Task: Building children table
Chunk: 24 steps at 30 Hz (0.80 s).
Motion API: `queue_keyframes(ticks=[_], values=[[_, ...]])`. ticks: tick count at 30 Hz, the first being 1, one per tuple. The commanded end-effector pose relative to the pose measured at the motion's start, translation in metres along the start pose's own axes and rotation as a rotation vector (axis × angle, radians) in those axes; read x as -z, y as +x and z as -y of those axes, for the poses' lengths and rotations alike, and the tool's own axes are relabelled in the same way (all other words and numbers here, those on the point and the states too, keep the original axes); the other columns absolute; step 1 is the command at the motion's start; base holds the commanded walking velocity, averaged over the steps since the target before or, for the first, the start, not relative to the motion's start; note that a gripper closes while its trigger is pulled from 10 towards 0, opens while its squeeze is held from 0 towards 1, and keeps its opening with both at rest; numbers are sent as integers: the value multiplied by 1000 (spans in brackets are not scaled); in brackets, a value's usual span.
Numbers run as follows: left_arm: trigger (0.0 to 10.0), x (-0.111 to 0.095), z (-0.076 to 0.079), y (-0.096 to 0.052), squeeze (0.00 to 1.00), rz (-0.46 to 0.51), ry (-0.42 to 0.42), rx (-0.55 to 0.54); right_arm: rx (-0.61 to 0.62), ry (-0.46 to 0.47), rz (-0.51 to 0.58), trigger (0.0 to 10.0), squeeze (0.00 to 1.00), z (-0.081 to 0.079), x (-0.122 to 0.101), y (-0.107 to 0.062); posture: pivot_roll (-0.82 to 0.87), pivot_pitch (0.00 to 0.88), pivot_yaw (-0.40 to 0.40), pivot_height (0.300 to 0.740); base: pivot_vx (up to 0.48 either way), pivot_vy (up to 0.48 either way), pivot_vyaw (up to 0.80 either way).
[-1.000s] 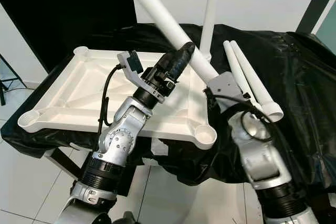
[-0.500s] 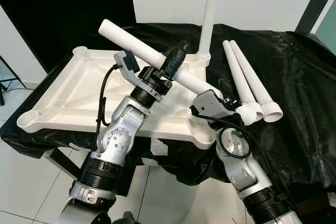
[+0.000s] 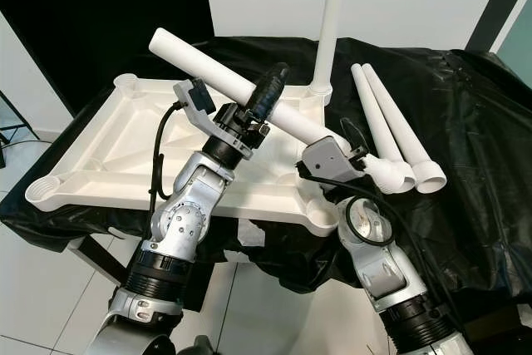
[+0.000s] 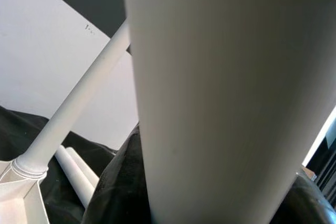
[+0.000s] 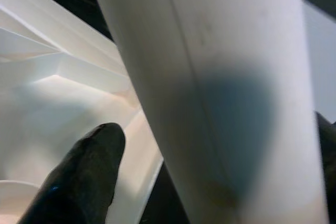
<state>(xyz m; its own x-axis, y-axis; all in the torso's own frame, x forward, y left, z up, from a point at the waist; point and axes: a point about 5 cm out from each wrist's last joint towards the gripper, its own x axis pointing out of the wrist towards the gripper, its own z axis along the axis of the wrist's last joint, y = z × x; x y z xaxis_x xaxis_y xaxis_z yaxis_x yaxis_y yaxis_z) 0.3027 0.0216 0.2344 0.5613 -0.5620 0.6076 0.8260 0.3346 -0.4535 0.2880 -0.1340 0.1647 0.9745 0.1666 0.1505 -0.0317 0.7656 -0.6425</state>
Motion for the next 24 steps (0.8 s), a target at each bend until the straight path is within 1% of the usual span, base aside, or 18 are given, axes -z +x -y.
queue_keyframes(ticks=[1,2,3,4,6,7,9,10,12,15,16,17,18,19,20,21,22,24], values=[[0,4,22,12,0,12,-47,172,-42,23,0,10000,1000,-3,-4,2,108,0,26,740,0,0,0],[0,4,22,12,0,12,-47,172,-42,23,0,10000,1000,-3,-4,2,108,0,26,740,0,0,0],[0,4,22,12,0,11,-46,174,-122,92,-34,10000,0,0,-9,2,105,0,25,740,0,0,0],[0,4,22,12,0,11,-46,174,-122,92,-34,10000,0,0,-9,2,105,0,25,740,0,0,0],[0,5,22,13,0,10,-46,176,-322,216,-46,10000,0,15,-22,-4,99,0,23,740,0,0,0],[0,5,22,13,0,10,-46,176,-383,238,-50,10000,0,24,-24,-7,99,0,23,740,0,0,0],[0,5,22,13,0,10,-46,176,-383,238,-50,10000,0,24,-24,-7,99,0,23,740,0,0,0],[0,5,22,14,0,12,-45,176,-418,234,-61,10000,0,32,-22,-8,99,0,22,740,0,0,0],[0,5,22,14,0,12,-45,176,-418,234,-61,10000,0,32,-22,-8,99,0,22,740,0,0,0],[0,4,22,14,0,14,-42,178,-521,167,-139,10000,0,51,-3,-14,99,0,21,740,0,0,0],[0,4,22,14,0,14,-42,178,-521,167,-139,10000,0,51,-3,-14,99,0,21,740,0,0,0],[0,4,22,13,0,15,-40,177,-556,155,-158,10000,0,54,1,-16,103,0,19,740,0,0,0],[0,3,21,14,0,16,-37,177,-593,147,-179,8039,0,57,3,-19,108,0,18,740,0,0,0],[0,3,21,14,0,17,-35,177,-621,144,-195,7451,0,59,5,-21,108,0,18,740,0,0,0],[0,2,21,14,0,18,-33,176,-643,140,-211,7333,0,60,8,-23,109,0,17,740,0,0,0],[0,2,21,14,0,18,-33,176,-643,140,-211,7333,0,60,8,-23,109,0,17,740,0,0,0],[0,2,21,14,0,19,-32,176,-663,130,-234,10000,0,62,13,-25,109,0,16,740,0,0,0],[0,2,20,14,0,19,-32,175,-683,132,-261,10000,0,65,17,-27,109,0,16,740,0,0,0]])
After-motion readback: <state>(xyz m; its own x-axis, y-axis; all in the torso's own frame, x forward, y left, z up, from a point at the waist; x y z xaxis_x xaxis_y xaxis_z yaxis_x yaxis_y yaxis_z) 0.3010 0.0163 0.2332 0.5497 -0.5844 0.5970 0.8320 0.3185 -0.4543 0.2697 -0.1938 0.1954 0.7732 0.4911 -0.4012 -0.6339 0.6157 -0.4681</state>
